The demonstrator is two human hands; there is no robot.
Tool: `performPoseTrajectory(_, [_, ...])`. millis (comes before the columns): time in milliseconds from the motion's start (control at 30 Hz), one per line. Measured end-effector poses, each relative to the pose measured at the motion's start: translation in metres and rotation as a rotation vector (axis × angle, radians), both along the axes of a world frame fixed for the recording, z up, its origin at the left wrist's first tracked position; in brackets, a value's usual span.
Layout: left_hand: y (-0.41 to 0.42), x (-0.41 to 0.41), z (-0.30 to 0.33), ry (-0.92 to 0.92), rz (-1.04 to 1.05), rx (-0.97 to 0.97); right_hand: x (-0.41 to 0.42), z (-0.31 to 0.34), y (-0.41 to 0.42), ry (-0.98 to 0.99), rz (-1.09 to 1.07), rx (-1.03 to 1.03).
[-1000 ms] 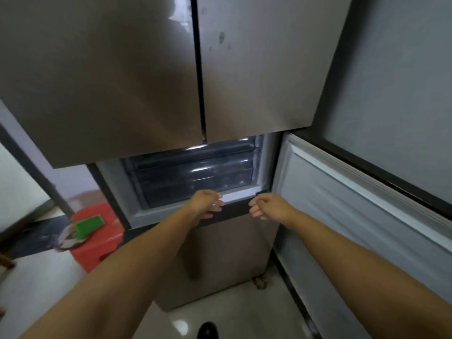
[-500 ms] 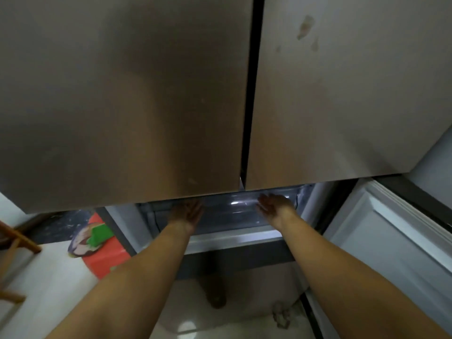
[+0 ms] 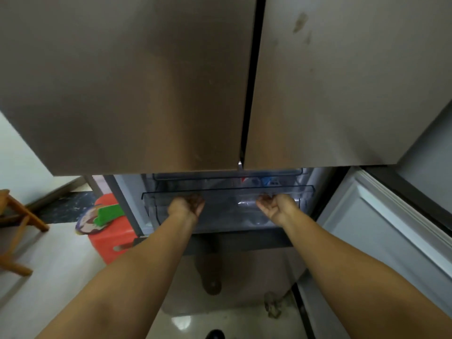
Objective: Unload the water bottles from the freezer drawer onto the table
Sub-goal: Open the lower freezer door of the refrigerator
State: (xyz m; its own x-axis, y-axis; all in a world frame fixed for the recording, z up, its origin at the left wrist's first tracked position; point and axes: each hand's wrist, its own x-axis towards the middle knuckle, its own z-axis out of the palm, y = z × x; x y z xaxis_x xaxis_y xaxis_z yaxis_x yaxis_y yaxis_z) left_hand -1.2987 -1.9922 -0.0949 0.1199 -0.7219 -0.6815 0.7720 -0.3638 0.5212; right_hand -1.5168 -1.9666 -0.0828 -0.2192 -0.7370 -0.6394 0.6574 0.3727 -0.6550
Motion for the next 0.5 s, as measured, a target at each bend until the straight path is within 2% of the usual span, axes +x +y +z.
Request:
performPoseTrajectory(100, [0.027,0.001,0.003,-0.038,0.050,0.027,0.004,0.004,0.030,0.024,0.040,0.005])
performPoseTrajectory(233, [0.068,0.001,-0.001,-0.107,0.007,0.034,0.005,-0.002,0.067,0.051,0.048,-0.002])
performPoseTrajectory(500, [0.153,0.001,-0.009,-0.085,0.018,0.072,-0.001,-0.022,0.141,0.062,0.040,0.028])
